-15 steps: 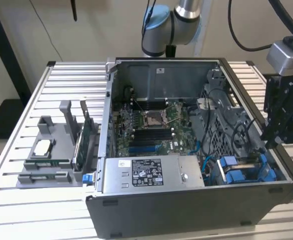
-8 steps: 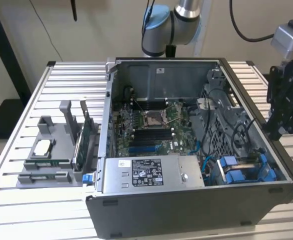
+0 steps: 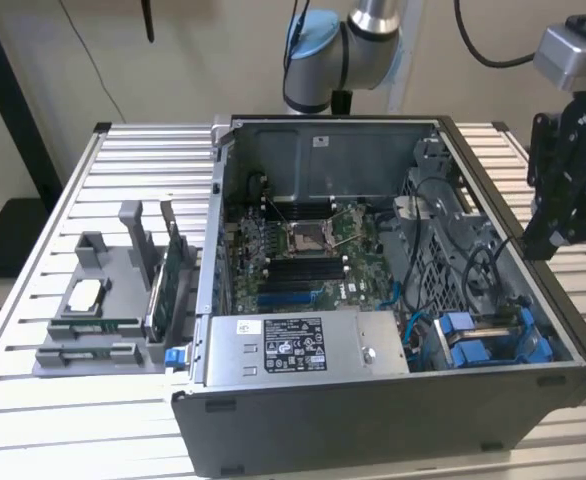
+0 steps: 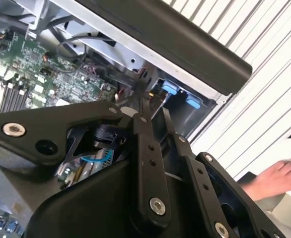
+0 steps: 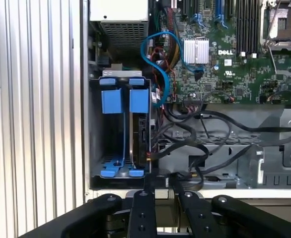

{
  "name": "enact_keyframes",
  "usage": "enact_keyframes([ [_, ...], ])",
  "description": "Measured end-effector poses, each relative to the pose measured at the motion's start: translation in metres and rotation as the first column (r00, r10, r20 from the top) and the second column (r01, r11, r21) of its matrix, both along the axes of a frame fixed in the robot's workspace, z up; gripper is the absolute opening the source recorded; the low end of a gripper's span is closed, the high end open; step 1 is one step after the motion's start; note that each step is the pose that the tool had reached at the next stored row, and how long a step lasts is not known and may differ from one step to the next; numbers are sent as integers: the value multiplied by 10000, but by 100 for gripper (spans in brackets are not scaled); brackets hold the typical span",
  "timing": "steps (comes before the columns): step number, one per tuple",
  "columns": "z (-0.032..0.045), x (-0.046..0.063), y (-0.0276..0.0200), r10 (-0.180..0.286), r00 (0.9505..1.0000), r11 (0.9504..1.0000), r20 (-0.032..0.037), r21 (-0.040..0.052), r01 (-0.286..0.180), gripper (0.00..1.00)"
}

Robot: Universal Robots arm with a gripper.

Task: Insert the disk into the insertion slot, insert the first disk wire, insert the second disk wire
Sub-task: 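Insert the second disk wire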

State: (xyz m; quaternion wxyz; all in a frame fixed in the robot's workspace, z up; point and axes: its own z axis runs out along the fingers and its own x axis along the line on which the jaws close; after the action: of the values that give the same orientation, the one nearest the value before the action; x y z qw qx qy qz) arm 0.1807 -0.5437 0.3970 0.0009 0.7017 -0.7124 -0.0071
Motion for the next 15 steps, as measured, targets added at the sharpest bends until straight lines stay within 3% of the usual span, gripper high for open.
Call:
enact_keyframes([
  [2, 0, 0, 67, 3, 10000, 10000, 0, -29, -3, 26],
  [4, -1, 9, 97, 6, 10000, 10000, 0, -45, -6, 26],
  [8, -9, 74, 101, 6, 10000, 10000, -18, -61, -6, 26],
  [11, -29, 153, 102, 6, 10000, 10000, -96, -61, -6, 26],
  [15, -81, 167, 101, -7, 9999, 10000, -154, -61, 6, 26],
])
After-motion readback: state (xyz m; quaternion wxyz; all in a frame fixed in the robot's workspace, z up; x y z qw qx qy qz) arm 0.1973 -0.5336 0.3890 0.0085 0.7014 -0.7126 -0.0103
